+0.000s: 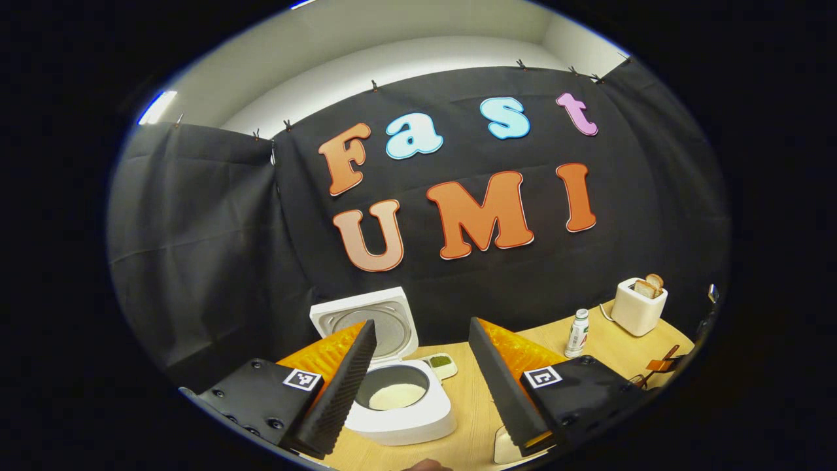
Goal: Close the left gripper, press the button to open the rice cooker; take a wooden spoon from the chopstick holder with the right hand, scoop a spoonful of rice and pour it into the rice cooker, then put the wooden spoon back into the chopstick holder.
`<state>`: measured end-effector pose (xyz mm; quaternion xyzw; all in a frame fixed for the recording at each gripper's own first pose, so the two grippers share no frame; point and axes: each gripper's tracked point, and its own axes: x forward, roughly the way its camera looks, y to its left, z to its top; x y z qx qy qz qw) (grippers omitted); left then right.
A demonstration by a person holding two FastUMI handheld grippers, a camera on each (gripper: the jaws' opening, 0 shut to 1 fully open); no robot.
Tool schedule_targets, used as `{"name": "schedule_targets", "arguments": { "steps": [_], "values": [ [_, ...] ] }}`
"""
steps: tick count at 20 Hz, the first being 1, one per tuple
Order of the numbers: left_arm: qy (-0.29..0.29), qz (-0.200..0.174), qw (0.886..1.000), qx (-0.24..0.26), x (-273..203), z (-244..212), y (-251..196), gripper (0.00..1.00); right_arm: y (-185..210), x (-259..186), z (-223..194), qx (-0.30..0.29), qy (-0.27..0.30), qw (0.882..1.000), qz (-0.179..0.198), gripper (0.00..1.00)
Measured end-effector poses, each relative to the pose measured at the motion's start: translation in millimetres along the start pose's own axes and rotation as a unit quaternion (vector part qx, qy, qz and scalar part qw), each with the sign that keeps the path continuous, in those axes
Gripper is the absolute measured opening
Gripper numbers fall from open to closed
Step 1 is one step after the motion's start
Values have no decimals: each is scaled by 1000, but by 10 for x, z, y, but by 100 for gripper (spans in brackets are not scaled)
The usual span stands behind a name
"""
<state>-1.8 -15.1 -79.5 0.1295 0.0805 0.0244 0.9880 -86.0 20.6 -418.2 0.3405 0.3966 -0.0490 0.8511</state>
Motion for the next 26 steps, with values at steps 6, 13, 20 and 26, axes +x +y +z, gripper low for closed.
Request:
{"name": "schedule_targets", "arguments": {
  "steps": [6,13,20,26],
  "values": [
    [1,-8,1000,-21,21,-126,79,97,258,-323,333,-42,-49,998,8,13],
    [10,1,999,-44,32,-341,290,98,965,-757,672,-124,-103,986,46,13],
    [30,14,997,-62,35,-641,569,100,1972,-881,148,-201,-79,967,136,13],
    [51,39,995,-82,-63,-890,923,100,2222,-647,-537,-273,-39,950,144,13]
  ]
}}
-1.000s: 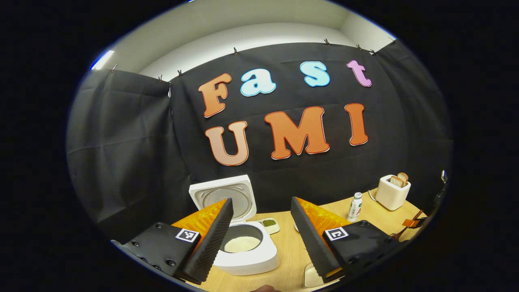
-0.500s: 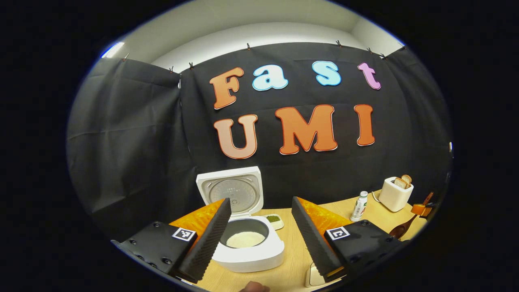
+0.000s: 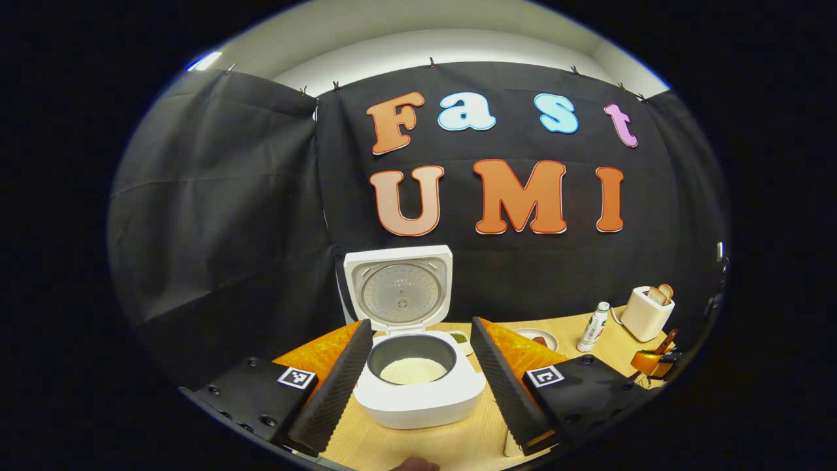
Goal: Close the left gripper, press the button to open the rice cooker; take a wooden spoon from the chopstick holder with the right hand, scoop a spoonful of rice and pour it into the rice cooker, then put the wooden spoon back into the chopstick holder.
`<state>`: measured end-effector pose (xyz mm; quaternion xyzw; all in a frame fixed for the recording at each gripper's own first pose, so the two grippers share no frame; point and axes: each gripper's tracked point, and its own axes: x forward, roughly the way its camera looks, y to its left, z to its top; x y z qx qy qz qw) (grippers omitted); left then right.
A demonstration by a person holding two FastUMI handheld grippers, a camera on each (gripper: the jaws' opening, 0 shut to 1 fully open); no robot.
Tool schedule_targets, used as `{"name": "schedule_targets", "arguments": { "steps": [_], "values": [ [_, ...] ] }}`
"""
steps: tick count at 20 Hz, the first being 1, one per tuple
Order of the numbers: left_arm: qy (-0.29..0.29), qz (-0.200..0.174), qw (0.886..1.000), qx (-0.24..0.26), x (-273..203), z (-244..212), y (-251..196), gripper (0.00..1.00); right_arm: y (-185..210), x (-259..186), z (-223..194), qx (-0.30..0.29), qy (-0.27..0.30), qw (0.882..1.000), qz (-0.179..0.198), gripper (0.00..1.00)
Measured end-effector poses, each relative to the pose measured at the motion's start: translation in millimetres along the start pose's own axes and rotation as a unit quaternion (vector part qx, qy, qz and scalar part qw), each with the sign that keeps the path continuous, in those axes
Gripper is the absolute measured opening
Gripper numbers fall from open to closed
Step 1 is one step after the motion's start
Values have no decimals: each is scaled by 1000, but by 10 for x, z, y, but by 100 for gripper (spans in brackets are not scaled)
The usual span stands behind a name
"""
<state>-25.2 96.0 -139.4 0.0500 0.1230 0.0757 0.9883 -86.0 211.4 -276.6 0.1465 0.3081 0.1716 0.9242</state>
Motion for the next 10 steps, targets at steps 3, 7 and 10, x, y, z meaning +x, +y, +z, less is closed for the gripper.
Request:
{"name": "schedule_targets", "arguments": {
  "steps": [3,7,10],
  "values": [
    [11,-2,1000,-5,-2,-72,74,100,55,151,-378,-38,43,998,-8,13],
    [17,3,1000,-2,-21,-115,211,100,29,231,-565,-84,59,994,-26,13],
    [24,5,1000,0,-31,-164,258,100,112,273,-652,-119,60,991,-28,13]
  ]
}}
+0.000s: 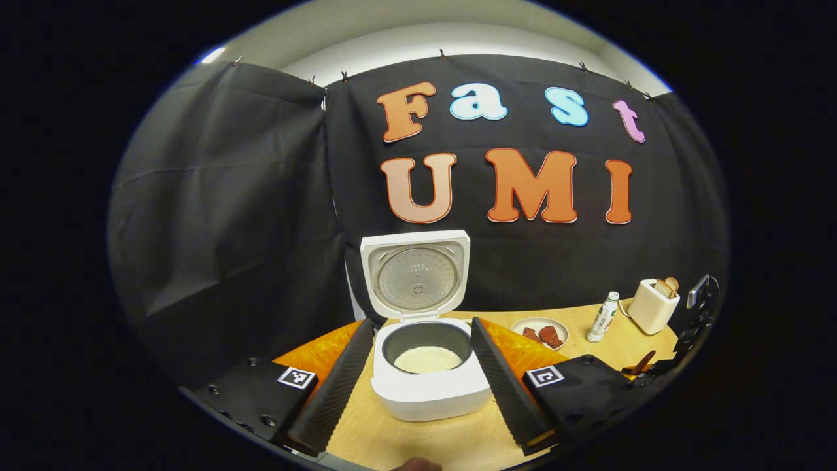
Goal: Close the left gripper, press the button to open the rice cooker; take a wooden spoon from the chopstick holder with the right hand, scoop a spoonful of rice and pour it into the rice cooker, then put the wooden spoon back into the chopstick holder.
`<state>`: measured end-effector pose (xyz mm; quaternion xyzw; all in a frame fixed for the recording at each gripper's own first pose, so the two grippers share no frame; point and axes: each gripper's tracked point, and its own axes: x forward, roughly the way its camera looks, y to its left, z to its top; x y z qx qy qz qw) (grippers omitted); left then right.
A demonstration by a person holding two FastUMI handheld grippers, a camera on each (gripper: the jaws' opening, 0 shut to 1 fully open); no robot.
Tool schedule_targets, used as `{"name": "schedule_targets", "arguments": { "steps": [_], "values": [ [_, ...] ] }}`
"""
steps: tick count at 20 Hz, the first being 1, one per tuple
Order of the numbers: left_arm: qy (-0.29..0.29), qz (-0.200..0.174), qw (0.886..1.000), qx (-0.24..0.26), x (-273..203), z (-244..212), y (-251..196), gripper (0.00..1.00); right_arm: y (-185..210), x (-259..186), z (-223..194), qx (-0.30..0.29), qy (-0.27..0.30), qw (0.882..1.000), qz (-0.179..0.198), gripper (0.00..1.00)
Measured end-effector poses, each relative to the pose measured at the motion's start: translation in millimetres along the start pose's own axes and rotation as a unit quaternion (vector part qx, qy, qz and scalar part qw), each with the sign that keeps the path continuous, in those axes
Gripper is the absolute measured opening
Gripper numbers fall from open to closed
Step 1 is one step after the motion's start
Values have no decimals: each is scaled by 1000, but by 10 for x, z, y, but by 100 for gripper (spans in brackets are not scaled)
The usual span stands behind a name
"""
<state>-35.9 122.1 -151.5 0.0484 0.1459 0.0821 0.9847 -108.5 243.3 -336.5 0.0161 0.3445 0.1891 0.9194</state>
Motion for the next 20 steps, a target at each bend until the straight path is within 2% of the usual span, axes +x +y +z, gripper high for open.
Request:
{"name": "schedule_targets", "arguments": {
  "steps": [8,14,20],
  "values": [
    [4,6,1000,1,-14,-35,114,100,92,114,-89,-78,-36,996,-33,13],
    [18,20,1000,-7,-39,-162,290,100,319,158,-270,-125,-41,991,-10,13],
    [32,26,999,-10,-9,-242,361,100,585,94,-333,-131,-46,990,21,13]
  ]
}}
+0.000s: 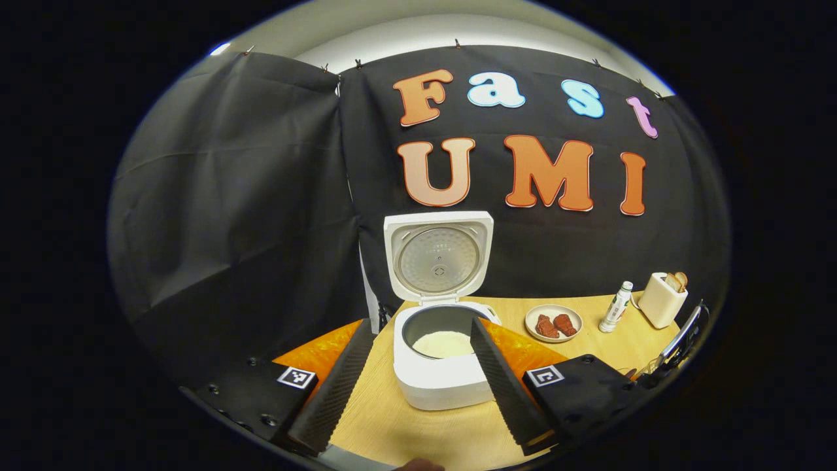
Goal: Close the left gripper, press the button to open the rice cooker; take a wooden spoon from the chopstick holder with the right hand, scoop a spoonful of rice and pour it into the rice cooker, then put the wooden spoon back into the chopstick holder.
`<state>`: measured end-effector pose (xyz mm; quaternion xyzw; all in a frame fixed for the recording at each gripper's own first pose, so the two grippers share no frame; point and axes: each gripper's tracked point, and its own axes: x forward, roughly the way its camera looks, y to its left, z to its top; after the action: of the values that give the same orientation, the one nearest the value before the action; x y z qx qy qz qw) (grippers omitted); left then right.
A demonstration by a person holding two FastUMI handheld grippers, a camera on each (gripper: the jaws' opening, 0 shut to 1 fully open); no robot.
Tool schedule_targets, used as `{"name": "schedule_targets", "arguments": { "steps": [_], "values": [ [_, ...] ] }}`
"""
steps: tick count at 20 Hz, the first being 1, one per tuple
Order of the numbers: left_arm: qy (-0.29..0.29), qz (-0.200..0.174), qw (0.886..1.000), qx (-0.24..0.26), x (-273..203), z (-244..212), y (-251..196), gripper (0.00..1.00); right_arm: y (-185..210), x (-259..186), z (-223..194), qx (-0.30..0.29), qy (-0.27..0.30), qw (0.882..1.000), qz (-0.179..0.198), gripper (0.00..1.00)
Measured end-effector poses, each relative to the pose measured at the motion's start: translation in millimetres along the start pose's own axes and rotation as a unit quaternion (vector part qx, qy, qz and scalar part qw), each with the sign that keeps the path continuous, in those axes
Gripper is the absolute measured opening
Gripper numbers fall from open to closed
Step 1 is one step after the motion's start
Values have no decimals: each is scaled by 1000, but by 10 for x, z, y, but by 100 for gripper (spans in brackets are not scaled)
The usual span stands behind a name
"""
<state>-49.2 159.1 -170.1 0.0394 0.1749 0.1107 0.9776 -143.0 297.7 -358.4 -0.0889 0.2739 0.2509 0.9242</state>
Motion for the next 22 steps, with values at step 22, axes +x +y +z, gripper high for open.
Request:
{"name": "schedule_targets", "arguments": {
  "steps": [22],
  "values": [
    [12,-30,999,25,86,-23,-21,99,73,-84,2,327,31,944,34,13]
  ]
}}
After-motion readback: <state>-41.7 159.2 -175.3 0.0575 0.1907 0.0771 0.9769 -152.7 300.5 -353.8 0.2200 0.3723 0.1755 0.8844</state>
